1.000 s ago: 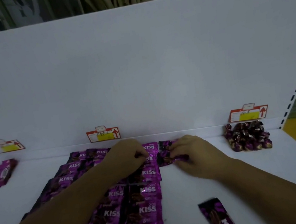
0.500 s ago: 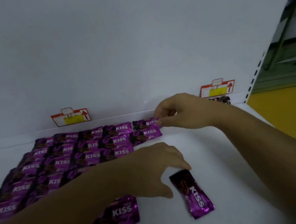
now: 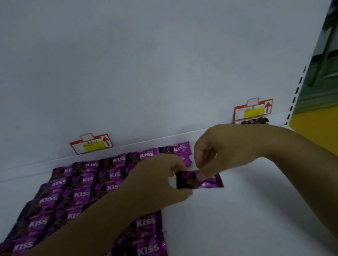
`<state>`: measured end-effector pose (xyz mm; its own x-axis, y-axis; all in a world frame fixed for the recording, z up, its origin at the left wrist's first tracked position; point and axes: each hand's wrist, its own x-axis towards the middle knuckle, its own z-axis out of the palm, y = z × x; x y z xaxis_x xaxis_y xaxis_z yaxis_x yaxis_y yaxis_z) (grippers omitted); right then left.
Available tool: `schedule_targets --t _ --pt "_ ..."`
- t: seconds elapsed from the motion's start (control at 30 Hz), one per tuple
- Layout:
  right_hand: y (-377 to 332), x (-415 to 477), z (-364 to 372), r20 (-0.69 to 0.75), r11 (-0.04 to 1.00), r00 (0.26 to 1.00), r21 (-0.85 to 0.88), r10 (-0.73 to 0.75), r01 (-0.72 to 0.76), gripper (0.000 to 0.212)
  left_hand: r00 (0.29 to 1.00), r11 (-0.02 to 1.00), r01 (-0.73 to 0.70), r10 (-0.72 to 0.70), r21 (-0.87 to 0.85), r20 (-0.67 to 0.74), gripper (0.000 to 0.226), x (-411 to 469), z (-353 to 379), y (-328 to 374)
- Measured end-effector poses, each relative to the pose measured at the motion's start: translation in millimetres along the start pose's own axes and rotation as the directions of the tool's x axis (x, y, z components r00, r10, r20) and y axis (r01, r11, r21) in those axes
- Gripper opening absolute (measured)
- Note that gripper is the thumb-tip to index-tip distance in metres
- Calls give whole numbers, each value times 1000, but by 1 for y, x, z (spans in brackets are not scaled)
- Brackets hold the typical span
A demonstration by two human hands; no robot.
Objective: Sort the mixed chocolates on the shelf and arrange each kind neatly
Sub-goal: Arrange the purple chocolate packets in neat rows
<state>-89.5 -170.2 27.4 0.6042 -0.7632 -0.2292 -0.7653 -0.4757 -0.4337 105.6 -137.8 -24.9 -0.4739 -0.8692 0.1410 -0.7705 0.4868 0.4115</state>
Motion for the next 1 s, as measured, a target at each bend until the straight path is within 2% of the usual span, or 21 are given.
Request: schedule_targets --t 0.07,0.17,0.33,0.4,0.47,0.6,0.77,0.9,1.0 --pt "-5 3 8 -75 996 995 -67 -59 54 23 993 999 29 -25 30 -118 36 -1 -5 -7" --pt "-6 13 21 -206 973 965 -199 -161 120 23 983 996 93 -94 -13 -157 33 -3 -8 -11" --pt "9 25 30 -395 982 902 -133 -178 135 12 964 971 210 -225 -111 -144 48 -4 -23 -27" --pt "15 28 35 -439 984 882 -121 -171 131 14 952 962 265 -272 -64 -142 37 -7 -32 -40" --pt "18 33 43 -464 980 864 -116 -196 160 17 955 956 289 -282 60 -95 27 -12 -35 -48" --pt "19 43 64 -467 955 836 -211 -287 210 14 967 949 246 -253 197 11 25 -16 -24 -51" --pt "27 48 72 -375 928 855 -246 -357 279 21 970 948 239 -243 211 -6 25 -16 -19 -54" --pt "30 49 72 -422 936 837 -203 -349 287 29 979 953 205 -199 221 -47 28 -15 -20 -49" --pt "34 53 74 -438 957 853 -174 -285 231 40 995 968 96 -97 230 -5 32 -16 -12 -35"
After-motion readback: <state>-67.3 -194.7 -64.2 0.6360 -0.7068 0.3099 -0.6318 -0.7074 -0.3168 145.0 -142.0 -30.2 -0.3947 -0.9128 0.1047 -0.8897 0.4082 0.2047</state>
